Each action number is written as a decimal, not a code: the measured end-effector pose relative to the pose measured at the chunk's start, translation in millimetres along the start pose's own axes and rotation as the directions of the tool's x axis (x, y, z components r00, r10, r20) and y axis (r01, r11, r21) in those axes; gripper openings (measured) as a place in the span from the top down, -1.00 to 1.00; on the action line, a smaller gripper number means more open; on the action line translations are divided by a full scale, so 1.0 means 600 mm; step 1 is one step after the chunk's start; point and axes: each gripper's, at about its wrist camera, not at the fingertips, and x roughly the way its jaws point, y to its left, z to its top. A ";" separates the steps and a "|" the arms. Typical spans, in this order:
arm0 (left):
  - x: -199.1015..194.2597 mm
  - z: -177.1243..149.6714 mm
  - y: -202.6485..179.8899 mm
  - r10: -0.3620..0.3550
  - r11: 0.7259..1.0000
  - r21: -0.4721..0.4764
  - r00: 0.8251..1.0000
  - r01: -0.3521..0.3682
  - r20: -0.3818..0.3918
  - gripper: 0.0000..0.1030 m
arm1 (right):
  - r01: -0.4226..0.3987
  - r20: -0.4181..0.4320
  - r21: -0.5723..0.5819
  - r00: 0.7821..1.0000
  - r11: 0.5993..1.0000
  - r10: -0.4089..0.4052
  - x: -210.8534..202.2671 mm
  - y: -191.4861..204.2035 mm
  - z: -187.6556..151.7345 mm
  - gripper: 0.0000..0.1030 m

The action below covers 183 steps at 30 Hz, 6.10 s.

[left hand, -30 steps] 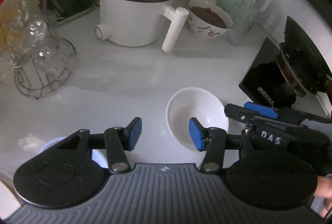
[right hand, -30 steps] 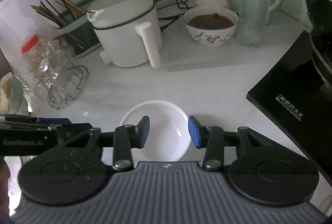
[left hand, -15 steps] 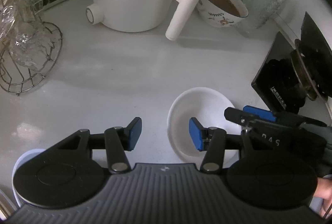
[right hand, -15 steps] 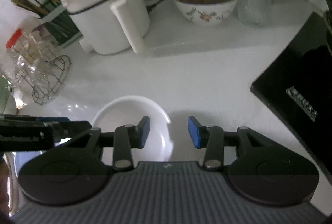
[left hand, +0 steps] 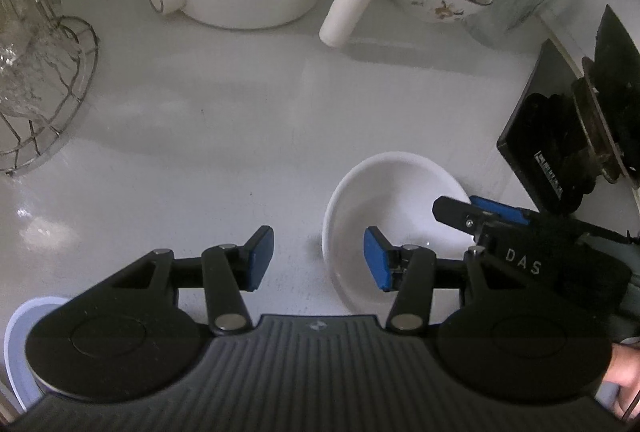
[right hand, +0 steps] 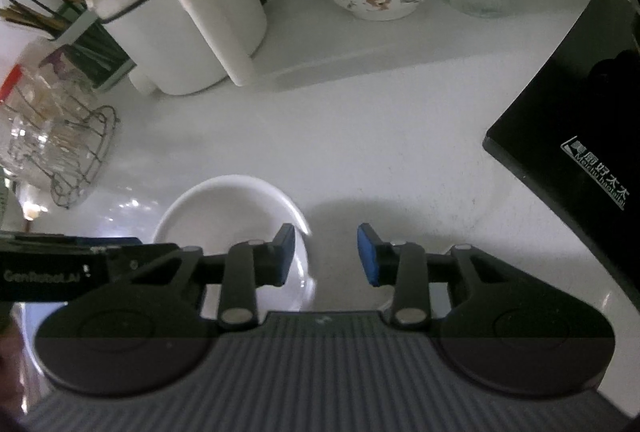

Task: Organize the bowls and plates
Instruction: 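Close both grippers on the white bowl rim, then lift the white bowl with both grippers and carry it toward the blue bowls, then lower the white bowl into the blue bowls and open both grippers, then close both grippers on the rim of the nested bowl stack, then lift the bowl stack with both grippers and carry it toward the plate stack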

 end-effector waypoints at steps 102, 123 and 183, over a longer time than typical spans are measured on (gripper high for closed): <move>-0.261 -0.225 0.251 0.094 0.869 -0.493 0.970 0.029 0.223 0.78 | -0.338 -0.187 -0.316 0.938 0.886 0.291 -0.070 0.315 -0.045 0.81; -0.215 -0.224 0.301 0.006 0.866 -0.495 0.989 0.070 0.151 0.33 | -0.247 -0.209 -0.312 0.960 0.917 0.188 -0.019 0.333 -0.047 0.14; -0.089 -0.219 0.187 0.049 0.919 -0.393 0.998 -0.027 0.047 0.20 | -0.302 -0.340 -0.039 0.900 0.952 0.272 -0.001 0.171 -0.089 0.75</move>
